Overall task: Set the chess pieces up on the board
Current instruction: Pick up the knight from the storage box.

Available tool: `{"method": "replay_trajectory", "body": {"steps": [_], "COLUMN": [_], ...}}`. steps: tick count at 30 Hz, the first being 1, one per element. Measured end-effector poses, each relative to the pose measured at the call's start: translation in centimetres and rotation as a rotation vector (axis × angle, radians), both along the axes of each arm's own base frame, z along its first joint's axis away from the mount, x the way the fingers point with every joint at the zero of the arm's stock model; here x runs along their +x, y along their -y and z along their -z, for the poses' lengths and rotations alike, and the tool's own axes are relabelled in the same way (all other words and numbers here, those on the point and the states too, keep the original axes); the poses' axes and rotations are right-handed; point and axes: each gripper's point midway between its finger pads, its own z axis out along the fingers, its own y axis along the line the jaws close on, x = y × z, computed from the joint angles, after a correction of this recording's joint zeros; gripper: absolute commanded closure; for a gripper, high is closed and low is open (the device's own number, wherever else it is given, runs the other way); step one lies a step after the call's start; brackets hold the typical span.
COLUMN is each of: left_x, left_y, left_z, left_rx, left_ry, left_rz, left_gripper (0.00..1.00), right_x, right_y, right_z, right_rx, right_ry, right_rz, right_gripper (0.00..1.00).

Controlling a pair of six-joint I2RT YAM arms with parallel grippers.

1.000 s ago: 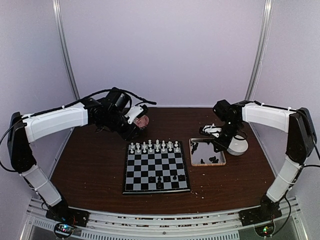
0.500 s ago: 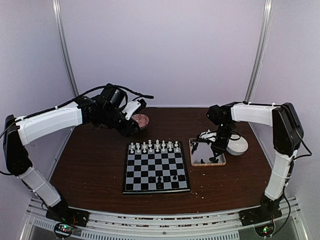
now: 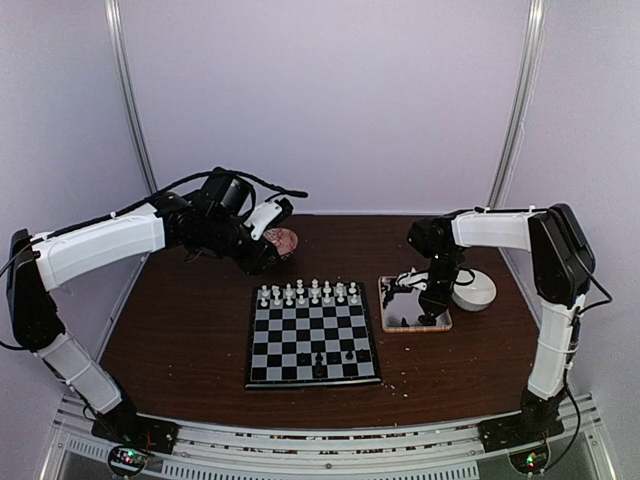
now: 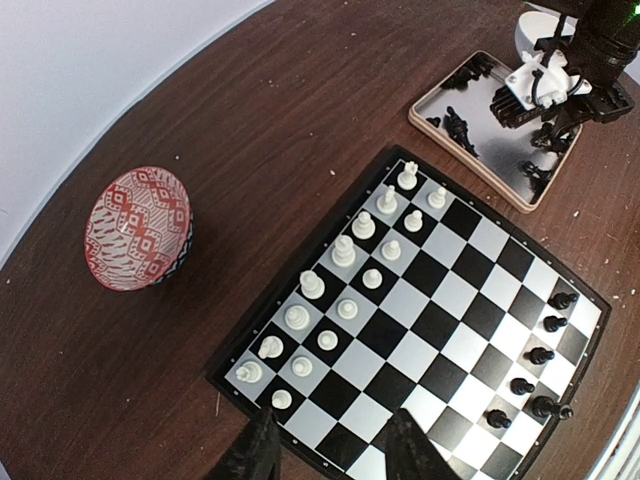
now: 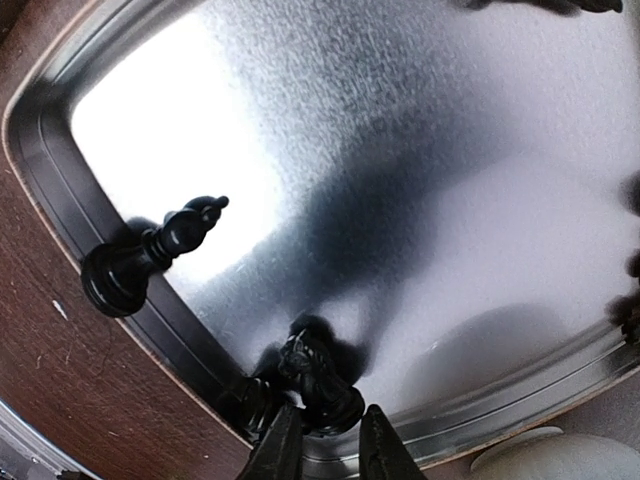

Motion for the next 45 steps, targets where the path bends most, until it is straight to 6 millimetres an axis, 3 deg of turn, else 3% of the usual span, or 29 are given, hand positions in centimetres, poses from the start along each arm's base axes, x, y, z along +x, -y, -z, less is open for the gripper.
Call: {"method": "replay_trajectory", "body": {"steps": [19, 27, 36, 40, 45], "left_x": [0.0, -0.2, -0.4, -0.4, -0.7], "left_y": [0.1, 0.3, 0.4, 0.5, 0.8], "left_z": [0.2, 0.1, 0.1, 0.1, 0.0], "left_rx": [0.0, -0.008, -0.015, -0.02, -0.045], "left_ry": [-0.005, -0.012, -0.018, -0.023, -0.041], "left_rz": [0.004, 0.013, 0.022, 0.024, 0.026], "left_gripper": [0.63, 0.63, 0.63, 0.63, 0.63], "right_x": [0.3, -0.3, -0.1, 0.0, 0.4], "right_y": [0.0, 0.2, 0.2, -0.1, -1.1], "right_z": [0.5, 0.9, 0.7, 0.0, -2.7], "right_rx": [-0.037, -0.084, -0.086, -0.058, 0.032], "right_ry": [-0.02, -0.039, -0.028, -0.016, 0.041], "right_rz": [-0.028, -0.047, -0.031, -0.011, 0.028], "right_gripper": [0.77, 0.88, 0.91, 0.92, 0.93]}}
